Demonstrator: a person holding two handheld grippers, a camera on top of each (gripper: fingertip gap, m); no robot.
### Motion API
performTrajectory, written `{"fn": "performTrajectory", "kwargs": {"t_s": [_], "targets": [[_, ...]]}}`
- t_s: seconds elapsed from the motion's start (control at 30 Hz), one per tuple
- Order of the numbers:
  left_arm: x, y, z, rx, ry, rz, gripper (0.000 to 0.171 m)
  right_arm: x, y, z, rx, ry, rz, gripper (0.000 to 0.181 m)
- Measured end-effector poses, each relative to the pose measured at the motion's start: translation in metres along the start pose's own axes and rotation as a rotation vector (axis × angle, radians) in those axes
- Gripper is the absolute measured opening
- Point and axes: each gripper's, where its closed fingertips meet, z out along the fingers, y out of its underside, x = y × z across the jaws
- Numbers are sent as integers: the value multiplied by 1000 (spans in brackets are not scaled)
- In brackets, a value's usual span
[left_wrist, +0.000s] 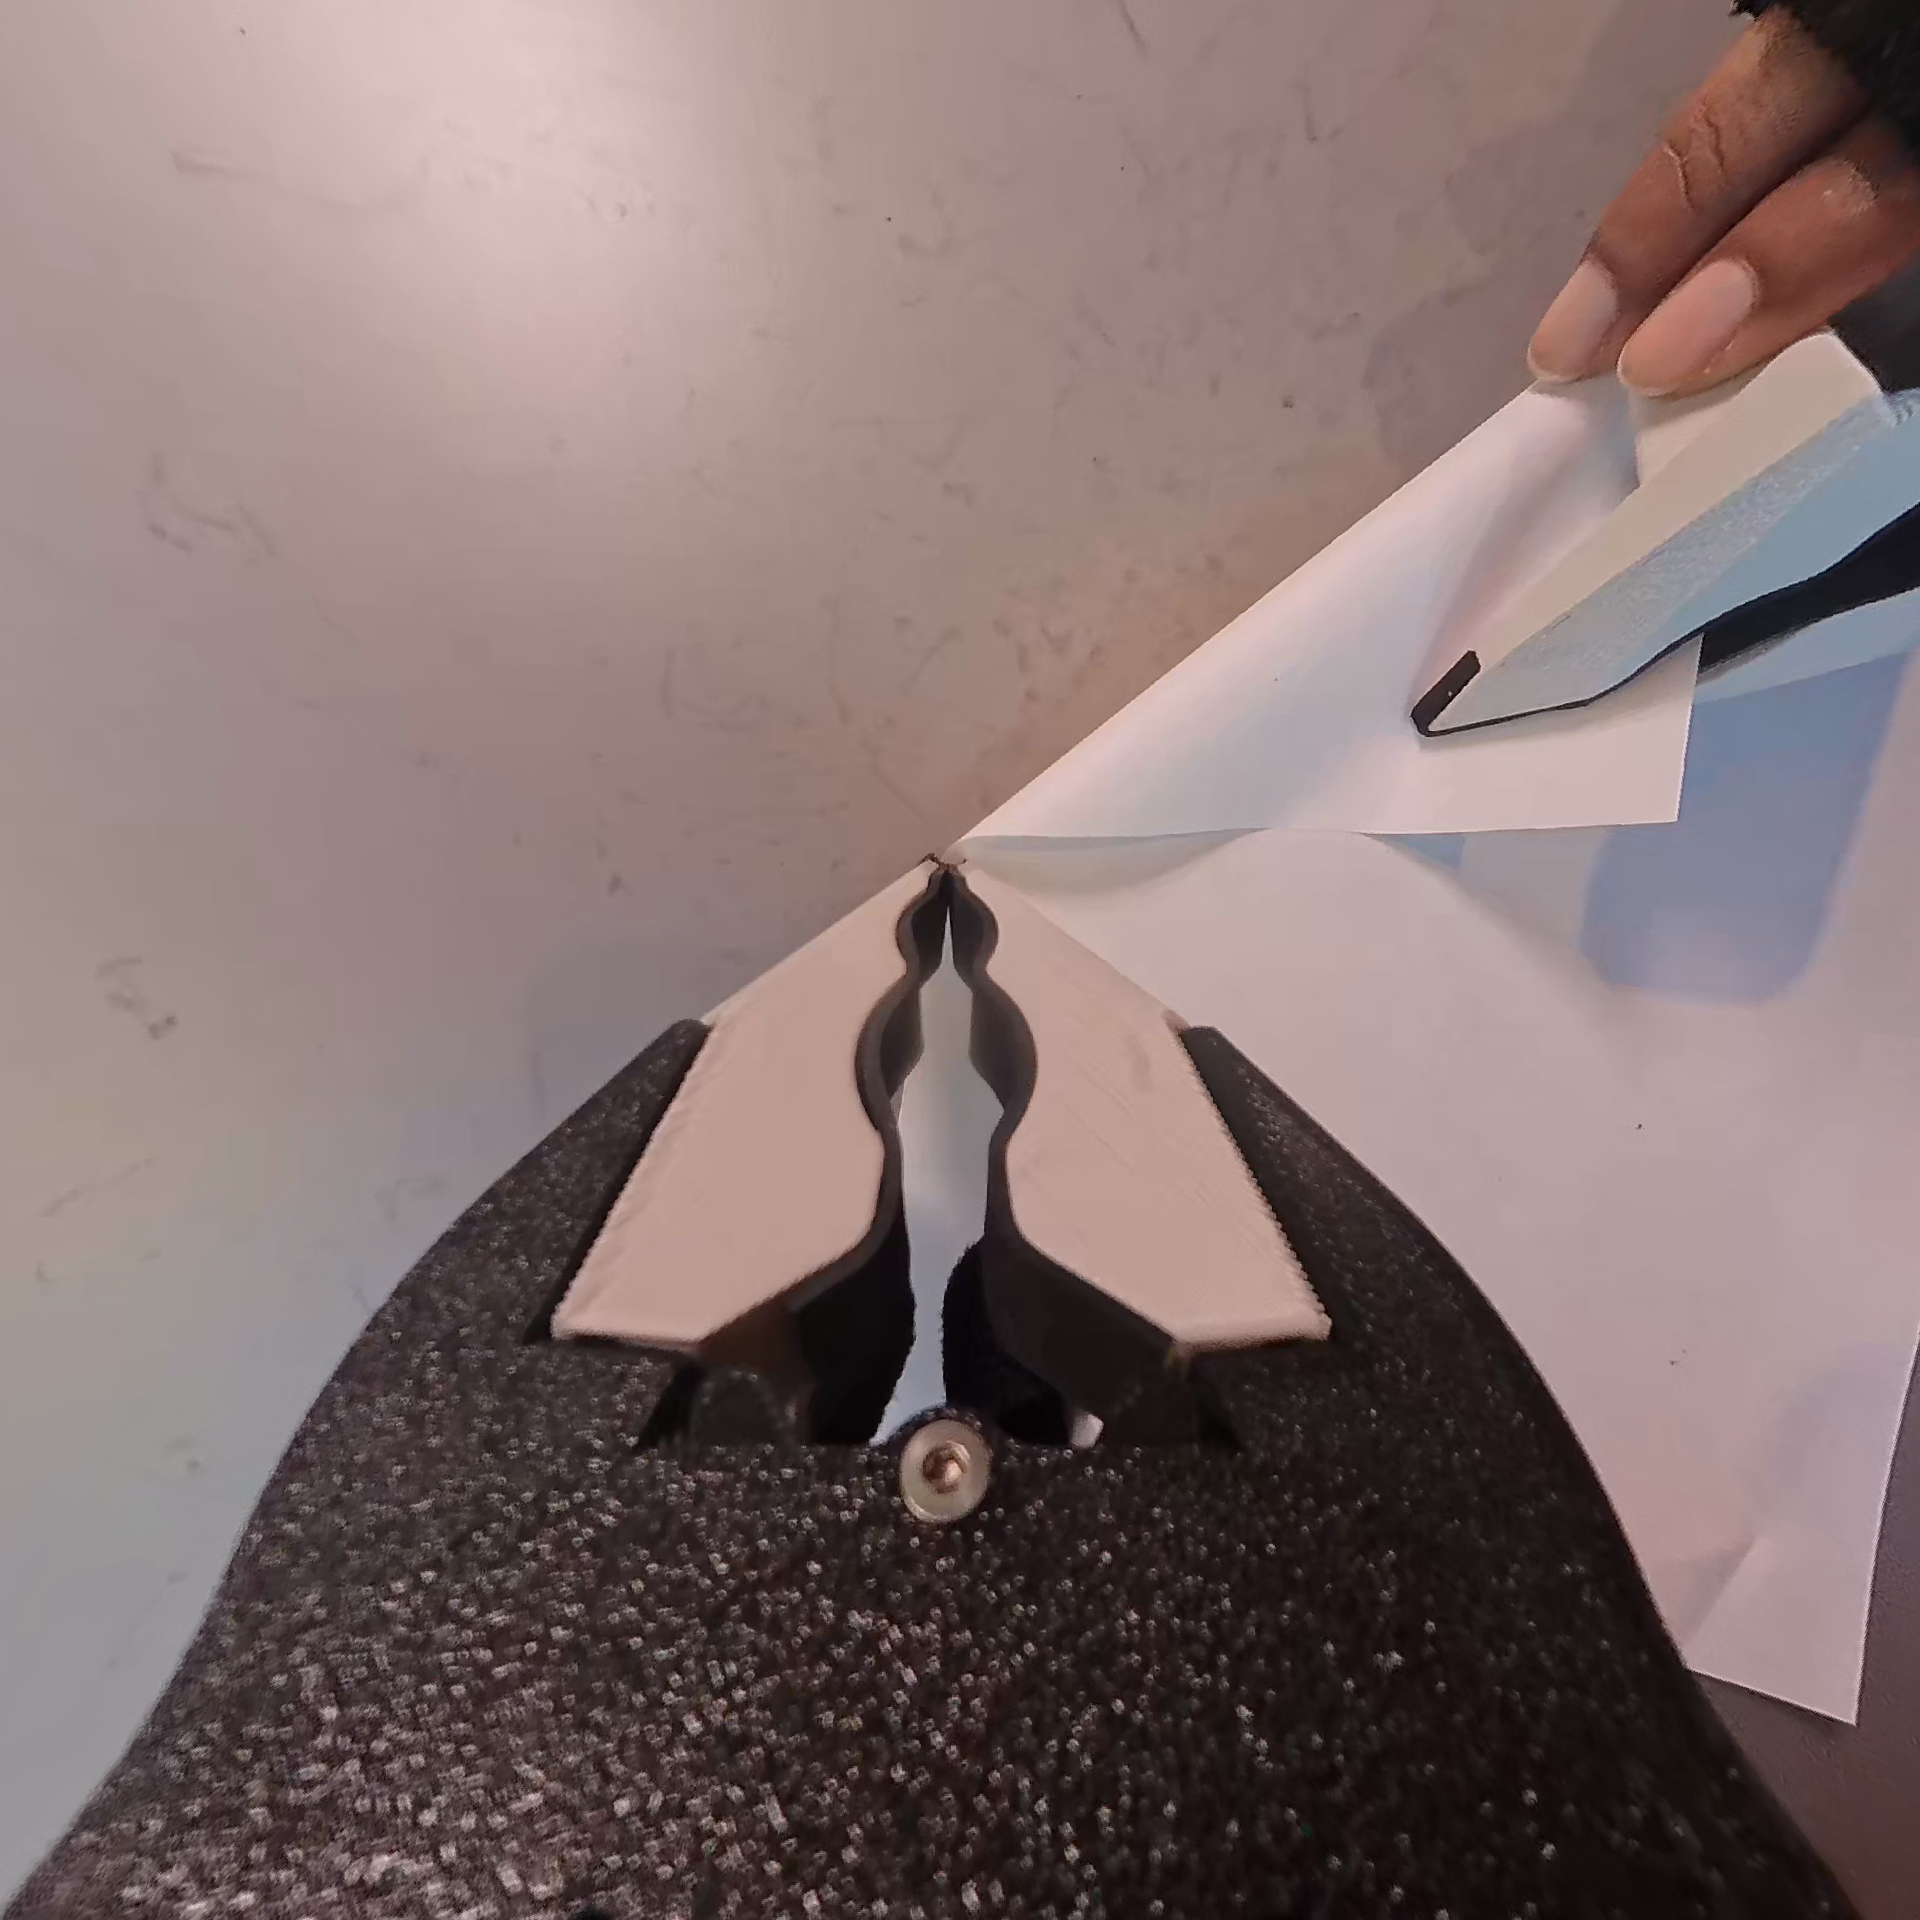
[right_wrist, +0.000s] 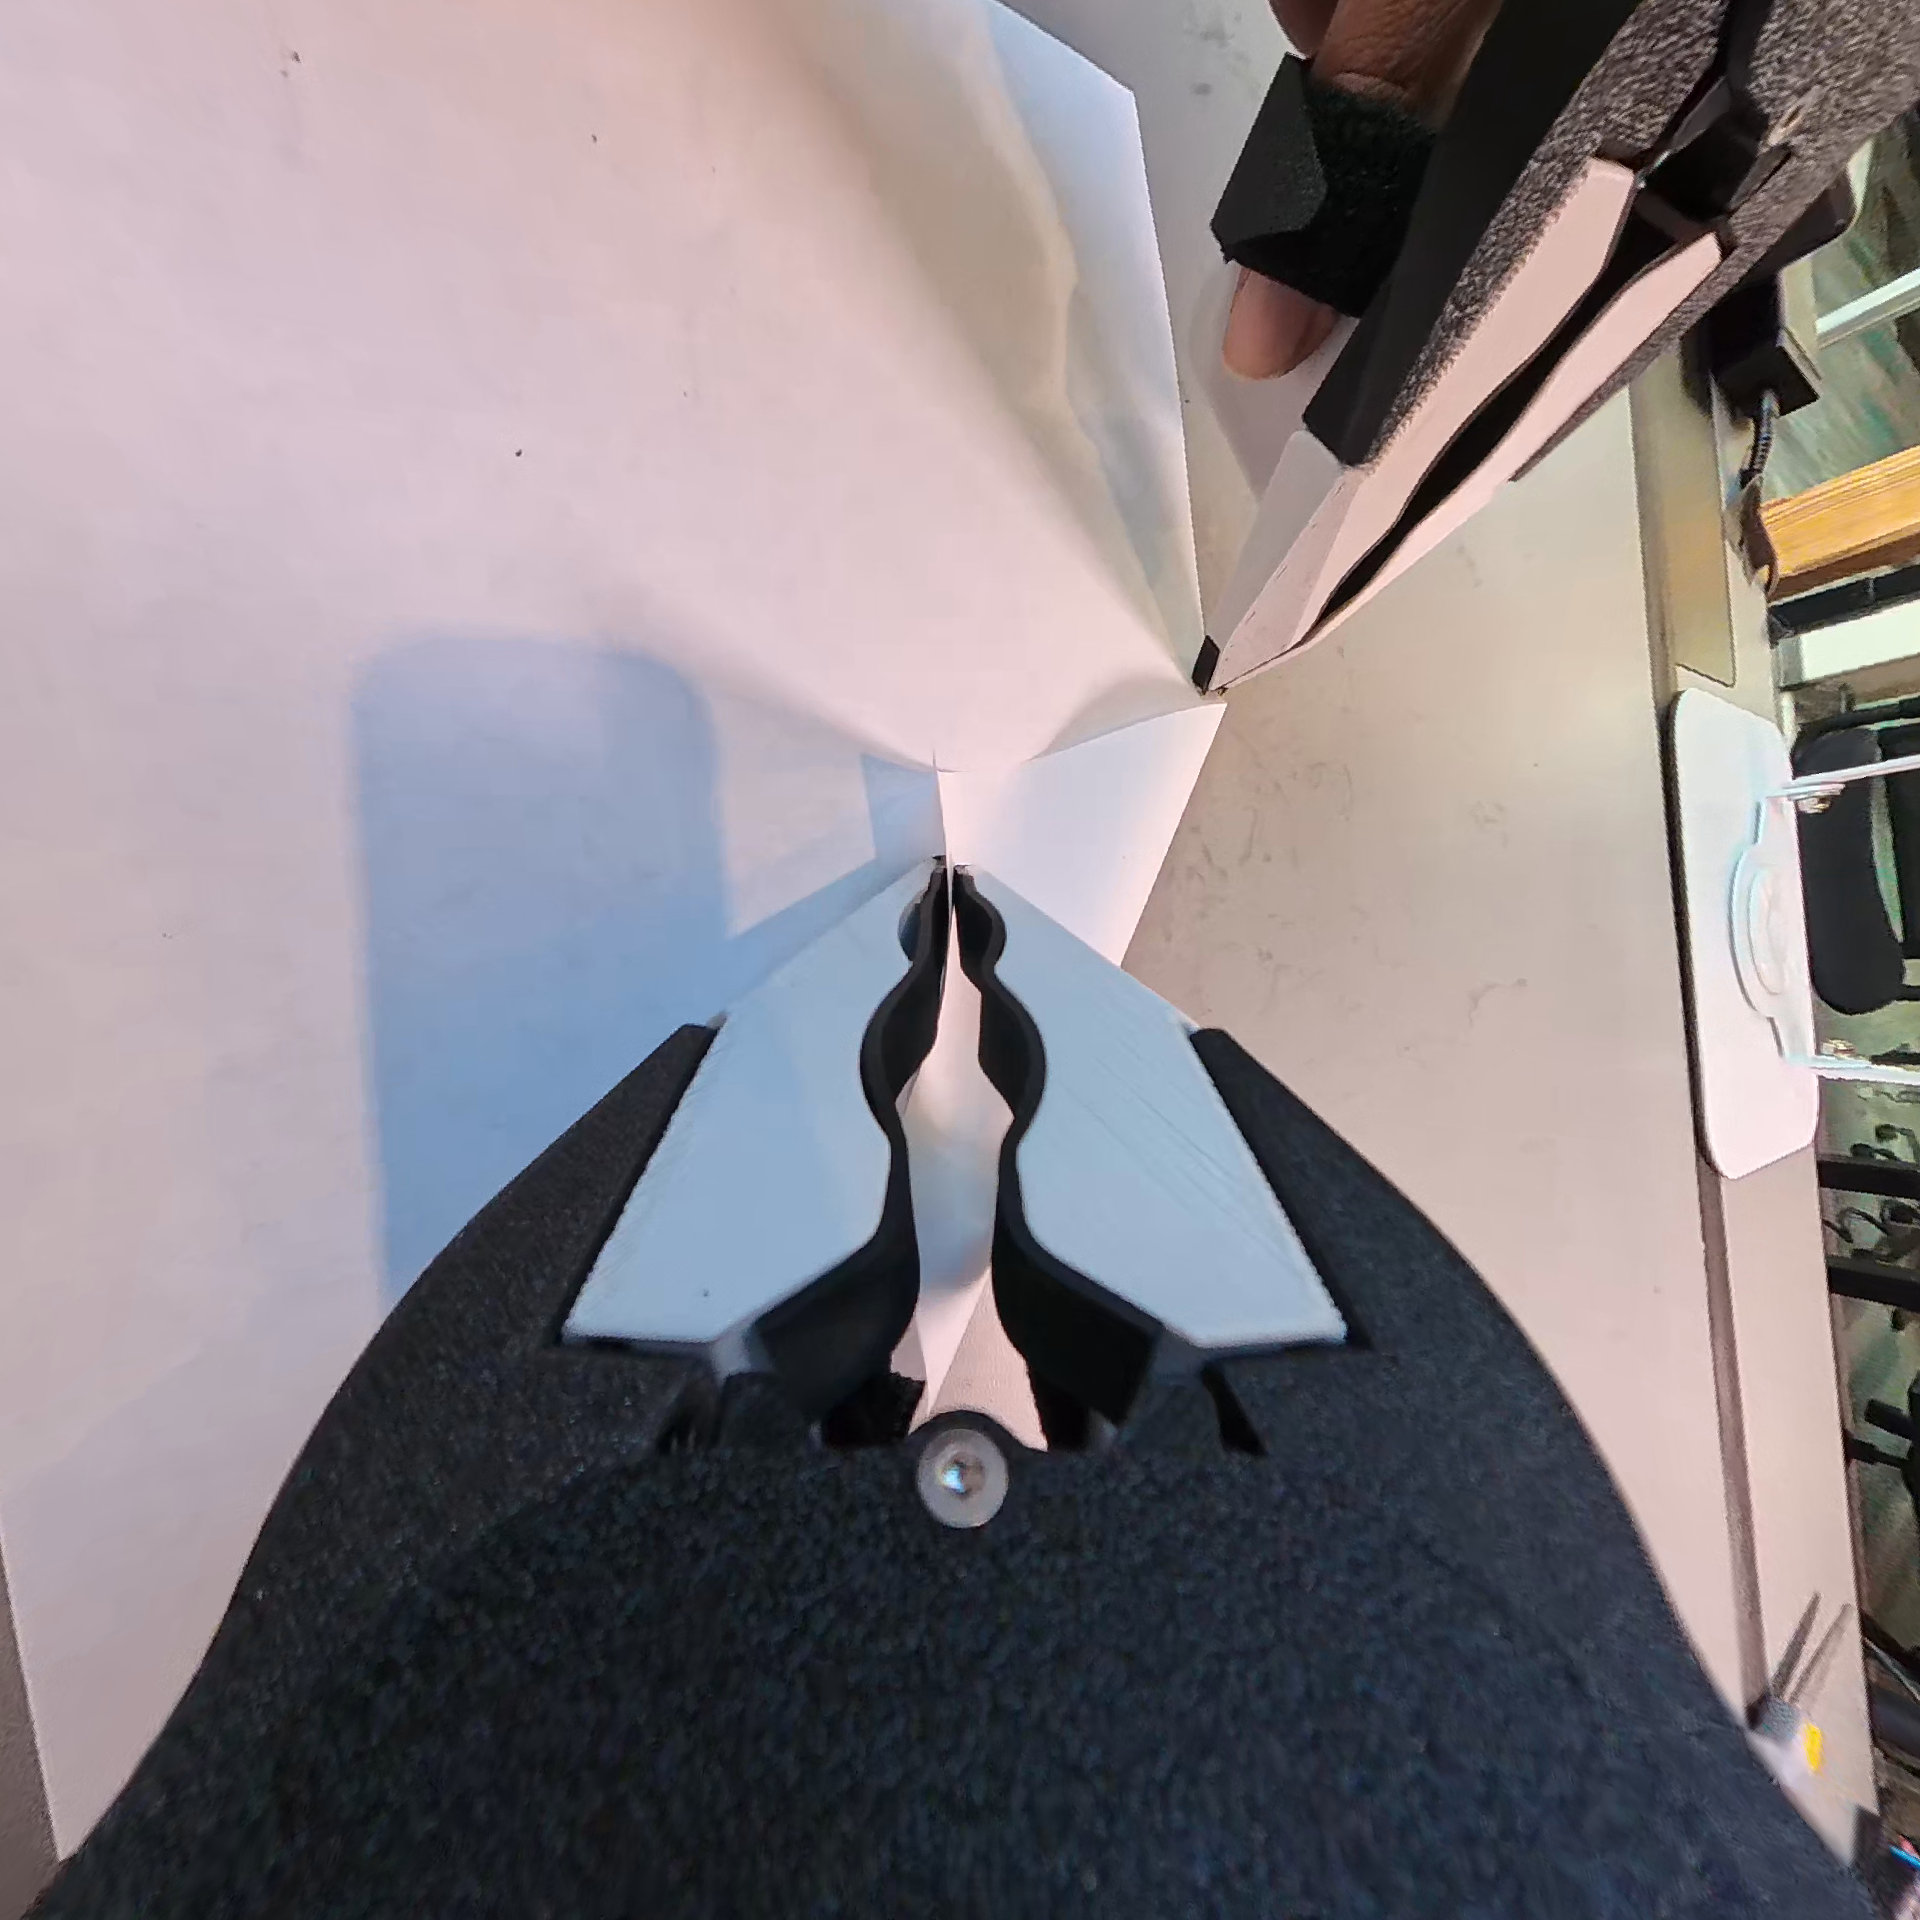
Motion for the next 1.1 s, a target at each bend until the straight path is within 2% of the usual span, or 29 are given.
{"fn": "performTrajectory", "kwargs": {"t_s": [0.37,1.1], "targets": [[0,0,0,2,-4,22,0,1,3,-1,-32,3,6,0],[1,1,0,3,22,44,0,0,3,0,6,-52,119,0]]}}
